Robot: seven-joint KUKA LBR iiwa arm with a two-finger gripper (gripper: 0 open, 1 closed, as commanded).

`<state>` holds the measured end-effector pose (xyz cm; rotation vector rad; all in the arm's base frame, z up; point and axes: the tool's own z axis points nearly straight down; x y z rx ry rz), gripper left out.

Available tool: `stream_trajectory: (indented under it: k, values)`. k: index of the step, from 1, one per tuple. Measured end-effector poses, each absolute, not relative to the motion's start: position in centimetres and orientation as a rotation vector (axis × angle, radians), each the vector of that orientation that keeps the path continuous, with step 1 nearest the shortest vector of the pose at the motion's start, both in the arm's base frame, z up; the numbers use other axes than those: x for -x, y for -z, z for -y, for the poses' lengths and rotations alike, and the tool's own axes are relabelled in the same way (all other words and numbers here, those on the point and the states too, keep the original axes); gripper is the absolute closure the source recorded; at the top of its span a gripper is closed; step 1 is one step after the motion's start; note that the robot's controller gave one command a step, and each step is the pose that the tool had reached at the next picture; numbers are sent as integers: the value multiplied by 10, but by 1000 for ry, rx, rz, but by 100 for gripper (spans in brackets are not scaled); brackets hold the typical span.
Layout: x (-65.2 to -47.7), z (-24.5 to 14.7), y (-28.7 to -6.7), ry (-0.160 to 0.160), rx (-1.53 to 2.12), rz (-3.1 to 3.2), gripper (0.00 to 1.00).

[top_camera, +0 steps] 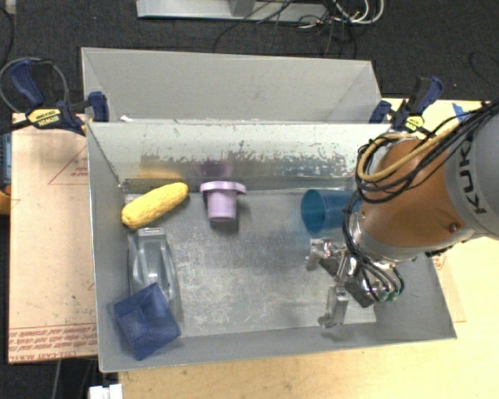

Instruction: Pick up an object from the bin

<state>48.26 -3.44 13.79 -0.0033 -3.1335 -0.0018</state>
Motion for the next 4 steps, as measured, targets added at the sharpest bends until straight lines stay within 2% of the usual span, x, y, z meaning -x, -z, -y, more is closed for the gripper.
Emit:
stream_trajectory:
  k: [1, 2, 3, 4]
  values:
    - [-484, 34, -142, 1, -1, 3141, 0]
    - [-502, 90, -144, 0, 398, 3116, 0]
    - [-492, 118, -120, 2, 183, 3136, 0]
    - [-491, 112, -160, 2, 454, 3111, 0]
